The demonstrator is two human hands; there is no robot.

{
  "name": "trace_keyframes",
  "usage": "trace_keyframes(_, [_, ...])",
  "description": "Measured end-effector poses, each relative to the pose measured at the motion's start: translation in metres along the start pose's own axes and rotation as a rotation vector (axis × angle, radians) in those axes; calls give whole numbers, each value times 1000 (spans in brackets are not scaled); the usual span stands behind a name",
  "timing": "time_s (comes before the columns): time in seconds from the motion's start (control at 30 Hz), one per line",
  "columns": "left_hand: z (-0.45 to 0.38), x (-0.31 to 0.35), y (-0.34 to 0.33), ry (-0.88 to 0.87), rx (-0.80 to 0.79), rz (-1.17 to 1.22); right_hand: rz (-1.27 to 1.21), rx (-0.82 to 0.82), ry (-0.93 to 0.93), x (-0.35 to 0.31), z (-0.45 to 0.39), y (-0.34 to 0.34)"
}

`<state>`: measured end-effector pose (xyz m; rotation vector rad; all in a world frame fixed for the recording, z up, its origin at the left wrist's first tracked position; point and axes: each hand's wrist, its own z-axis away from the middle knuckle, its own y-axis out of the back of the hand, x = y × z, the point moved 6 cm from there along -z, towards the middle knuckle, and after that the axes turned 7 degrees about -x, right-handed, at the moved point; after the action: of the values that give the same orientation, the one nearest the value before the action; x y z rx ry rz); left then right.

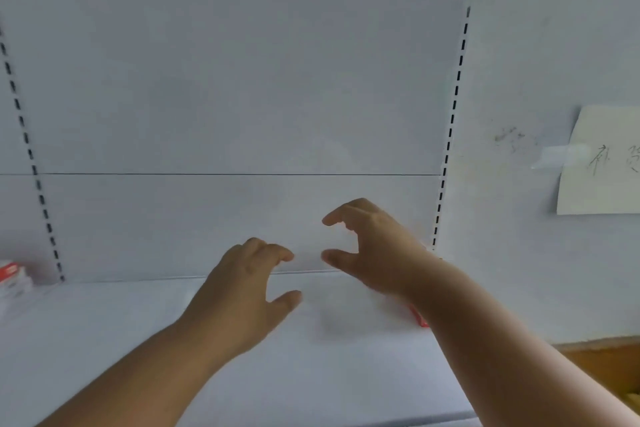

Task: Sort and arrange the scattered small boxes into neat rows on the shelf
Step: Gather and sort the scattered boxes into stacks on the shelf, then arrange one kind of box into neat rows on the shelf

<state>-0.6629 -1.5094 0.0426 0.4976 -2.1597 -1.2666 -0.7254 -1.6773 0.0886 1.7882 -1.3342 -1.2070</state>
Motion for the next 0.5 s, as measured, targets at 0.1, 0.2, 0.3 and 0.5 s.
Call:
trace_keyframes(0.1, [37,-56,35,42,19,-75,-10,-25,46,-67,-22,-33])
trace_keyframes(0.2, [74,-112,68,75,21,-158,-46,-42,108,-135,-44,-69])
trace_keyframes(0.3, [107,-161,94,104,27,-179,-67,-48,161,-197,-63,-103])
trace_keyframes(0.5, [147,-234,125,124,25,-173,-95,-92,184,-281,-107,-151])
